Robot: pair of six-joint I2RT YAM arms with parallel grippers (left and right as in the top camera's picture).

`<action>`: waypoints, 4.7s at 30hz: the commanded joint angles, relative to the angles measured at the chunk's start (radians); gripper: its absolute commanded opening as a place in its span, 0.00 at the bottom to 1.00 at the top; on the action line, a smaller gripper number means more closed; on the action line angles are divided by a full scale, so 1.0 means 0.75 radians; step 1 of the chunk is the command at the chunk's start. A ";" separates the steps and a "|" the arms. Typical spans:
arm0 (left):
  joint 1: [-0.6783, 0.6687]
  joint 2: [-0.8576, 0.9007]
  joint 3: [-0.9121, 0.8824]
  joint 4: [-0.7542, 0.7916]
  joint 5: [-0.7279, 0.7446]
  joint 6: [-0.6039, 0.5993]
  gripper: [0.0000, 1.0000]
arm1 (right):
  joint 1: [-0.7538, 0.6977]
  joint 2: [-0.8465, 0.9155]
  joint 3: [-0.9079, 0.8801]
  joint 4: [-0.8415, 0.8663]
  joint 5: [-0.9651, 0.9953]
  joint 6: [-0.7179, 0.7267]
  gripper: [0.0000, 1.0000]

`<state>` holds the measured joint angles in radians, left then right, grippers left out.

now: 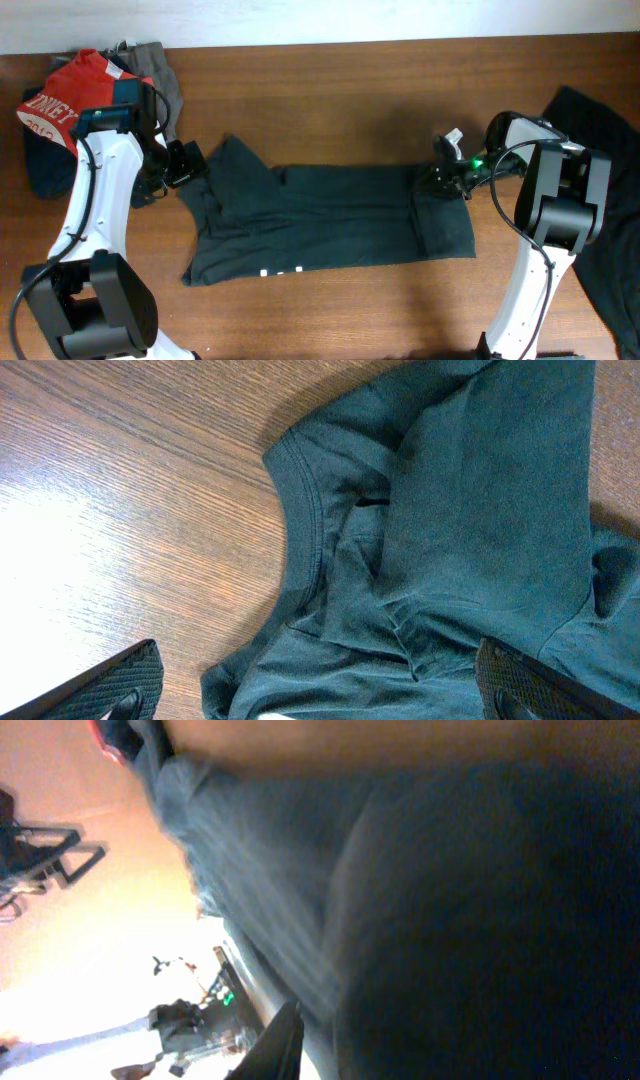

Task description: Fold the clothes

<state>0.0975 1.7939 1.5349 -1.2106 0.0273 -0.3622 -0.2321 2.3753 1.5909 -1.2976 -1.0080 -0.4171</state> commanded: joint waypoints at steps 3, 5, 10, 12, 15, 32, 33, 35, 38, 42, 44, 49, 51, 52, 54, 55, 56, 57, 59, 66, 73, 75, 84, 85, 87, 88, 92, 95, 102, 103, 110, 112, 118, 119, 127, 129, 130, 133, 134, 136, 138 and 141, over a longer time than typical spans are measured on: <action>0.004 -0.028 0.002 0.002 0.009 -0.009 0.99 | -0.053 -0.154 0.193 -0.338 -0.096 -0.311 0.17; 0.004 -0.028 0.002 0.001 0.009 -0.009 0.99 | -0.078 -0.223 0.208 -0.416 -0.024 -0.312 0.20; 0.004 -0.028 0.002 0.003 0.009 -0.009 0.99 | -0.091 -0.262 0.162 -0.483 0.114 -0.320 0.21; 0.004 -0.028 0.002 0.002 0.009 -0.009 0.99 | -0.078 -0.262 0.052 -0.495 0.090 -0.382 0.17; 0.004 -0.028 0.002 -0.003 0.009 -0.009 0.99 | -0.075 -0.262 -0.079 -0.481 0.052 -0.455 0.08; 0.004 -0.028 0.002 -0.005 0.010 -0.009 0.99 | -0.136 -0.264 -0.701 0.284 0.103 -0.053 0.16; 0.004 -0.028 0.002 -0.007 0.010 -0.009 0.99 | -0.136 -0.270 -0.688 0.275 0.104 -0.055 0.16; 0.004 -0.028 0.002 -0.007 0.010 -0.009 0.99 | -0.136 -0.304 -0.645 0.229 0.102 -0.055 0.16; 0.004 -0.028 0.002 -0.007 0.009 -0.009 0.99 | -0.136 -0.431 -0.548 0.069 0.099 -0.140 0.16; 0.004 -0.028 0.002 -0.005 0.010 -0.009 0.99 | -0.136 -0.624 -0.398 -0.144 0.101 -0.181 0.18; 0.004 -0.028 0.002 -0.004 0.009 -0.009 0.99 | -0.141 -0.682 -0.319 -0.162 0.132 -0.165 0.31; 0.004 -0.028 0.002 -0.008 0.010 -0.009 0.99 | -0.149 -0.692 -0.216 0.003 0.578 0.003 0.99; 0.004 -0.028 0.002 -0.008 0.010 -0.009 0.99 | -0.149 -0.684 -0.216 0.097 0.808 0.228 0.99; 0.004 -0.028 0.002 -0.008 0.010 -0.009 0.99 | -0.149 -0.683 -0.216 0.134 0.891 0.304 0.99; 0.004 -0.028 0.002 -0.008 0.010 -0.009 0.99 | -0.149 -0.680 -0.224 0.211 0.941 0.312 0.99; 0.004 -0.028 0.002 -0.008 0.010 -0.009 0.99 | -0.149 -0.674 -0.224 0.229 0.942 0.307 0.99; 0.004 -0.028 0.002 -0.008 0.010 -0.009 0.99 | -0.149 -0.672 -0.225 0.248 0.942 0.296 0.99; 0.004 -0.028 0.002 -0.008 0.010 -0.009 0.99 | -0.149 -0.664 -0.226 0.259 0.942 0.270 0.99; 0.004 -0.028 0.002 -0.008 0.010 -0.009 0.99 | -0.149 -0.646 -0.233 0.259 0.942 0.195 0.99; 0.004 -0.028 0.002 -0.007 0.010 -0.009 0.99 | -0.155 -0.516 -0.262 0.285 0.868 0.128 0.81; 0.004 -0.028 0.002 -0.007 0.010 -0.009 0.99 | -0.158 -0.440 -0.264 0.299 0.830 0.072 0.83; 0.004 -0.028 0.002 -0.008 0.010 -0.009 0.99 | -0.164 -0.411 -0.264 0.310 0.823 0.066 0.86; 0.004 -0.028 0.002 -0.008 0.009 -0.009 0.99 | -0.253 -0.302 -0.268 0.326 0.633 -0.068 0.89; 0.004 -0.028 0.002 -0.008 0.009 -0.009 0.99 | -0.271 -0.284 -0.269 0.325 0.576 -0.093 0.89; 0.004 -0.028 0.002 -0.008 0.010 -0.009 0.99 | -0.296 -0.243 -0.287 0.325 0.493 -0.108 0.81; 0.004 -0.028 0.002 -0.007 0.010 -0.009 0.99 | -0.301 -0.226 -0.299 0.326 0.478 -0.119 0.79; 0.004 -0.028 0.002 -0.007 0.010 -0.009 0.99 | -0.302 -0.166 -0.396 0.385 0.444 -0.147 0.66; 0.004 -0.028 0.002 -0.008 0.010 -0.009 0.99 | -0.302 -0.151 -0.505 0.475 0.446 -0.147 0.60; 0.004 -0.028 0.002 -0.008 0.010 -0.009 0.99 | -0.302 -0.151 -0.550 0.504 0.432 -0.131 0.42; 0.004 -0.028 0.002 -0.008 0.010 -0.009 0.99 | -0.302 -0.151 -0.550 0.503 0.431 -0.106 0.38; 0.004 -0.028 0.002 -0.008 0.010 -0.009 0.99 | -0.302 -0.151 -0.525 0.498 0.431 -0.042 0.04; 0.004 -0.028 0.002 -0.008 0.010 -0.009 0.99 | -0.302 -0.151 -0.464 0.466 0.432 0.008 0.04; 0.004 -0.028 0.002 -0.008 0.010 -0.009 0.99 | -0.302 -0.152 -0.072 0.124 0.548 0.010 0.04; 0.004 -0.028 0.002 -0.008 0.010 -0.009 0.99 | -0.301 -0.152 -0.033 0.093 0.563 0.010 0.04; 0.004 -0.028 0.002 -0.007 0.010 -0.009 0.99 | -0.208 -0.245 0.222 -0.077 0.924 0.212 0.04; 0.004 -0.028 0.002 -0.007 0.010 -0.009 0.99 | -0.164 -0.272 0.222 -0.077 1.021 0.267 0.04; 0.004 -0.028 0.002 -0.007 0.010 -0.009 0.99 | -0.123 -0.286 0.222 -0.078 1.103 0.308 0.04; 0.004 -0.028 0.002 -0.008 0.010 -0.009 0.99 | -0.005 -0.294 0.222 -0.082 1.270 0.381 0.04; 0.004 -0.028 0.002 -0.008 0.010 -0.009 0.99 | 0.042 -0.294 0.222 -0.081 1.325 0.413 0.04; 0.004 -0.028 0.002 -0.008 0.010 -0.009 0.99 | 0.101 -0.296 0.222 -0.082 1.376 0.440 0.04; 0.004 -0.028 0.002 -0.009 0.010 -0.009 0.99 | 0.178 -0.298 0.222 -0.093 1.387 0.445 0.04; 0.004 -0.028 0.002 -0.009 0.010 -0.009 0.99 | 0.263 -0.299 0.222 -0.122 1.397 0.468 0.04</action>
<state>0.0975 1.7939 1.5345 -1.2152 0.0273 -0.3622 -0.0822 2.1887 1.7428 -1.3724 -0.0029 -0.1043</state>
